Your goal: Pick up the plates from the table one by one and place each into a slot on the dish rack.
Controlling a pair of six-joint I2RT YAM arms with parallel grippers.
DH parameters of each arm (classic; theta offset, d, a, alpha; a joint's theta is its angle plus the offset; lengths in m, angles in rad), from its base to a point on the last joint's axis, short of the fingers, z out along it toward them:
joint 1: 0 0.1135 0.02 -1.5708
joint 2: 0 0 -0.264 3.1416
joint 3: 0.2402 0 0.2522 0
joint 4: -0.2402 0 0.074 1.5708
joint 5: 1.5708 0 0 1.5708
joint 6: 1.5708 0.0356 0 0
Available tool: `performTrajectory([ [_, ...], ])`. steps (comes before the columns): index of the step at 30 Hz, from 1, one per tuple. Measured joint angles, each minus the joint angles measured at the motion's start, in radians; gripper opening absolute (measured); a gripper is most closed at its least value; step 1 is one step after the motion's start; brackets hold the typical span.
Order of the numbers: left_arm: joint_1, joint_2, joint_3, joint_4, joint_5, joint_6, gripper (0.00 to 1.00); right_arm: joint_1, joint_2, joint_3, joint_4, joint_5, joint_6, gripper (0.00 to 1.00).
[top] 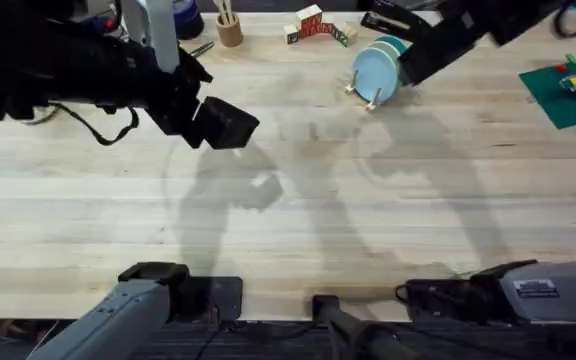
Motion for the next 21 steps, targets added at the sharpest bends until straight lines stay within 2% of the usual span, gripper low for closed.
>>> performTrajectory([
  [6,0.0,0.0,0.0,-0.011,0.0,0.0,0.993,0.049,-0.01,-0.166,0.157,0.002,0.071,0.996],
  [12,0.0,0.0,0.0,-0.018,0.0,0.0,0.993,0.086,-0.072,-0.338,0.285,0.046,0.152,0.995],
  [21,0.0,0.0,0.0,-0.018,0.0,0.0,0.994,0.088,-0.082,-0.373,0.282,0.061,0.19,0.996],
])
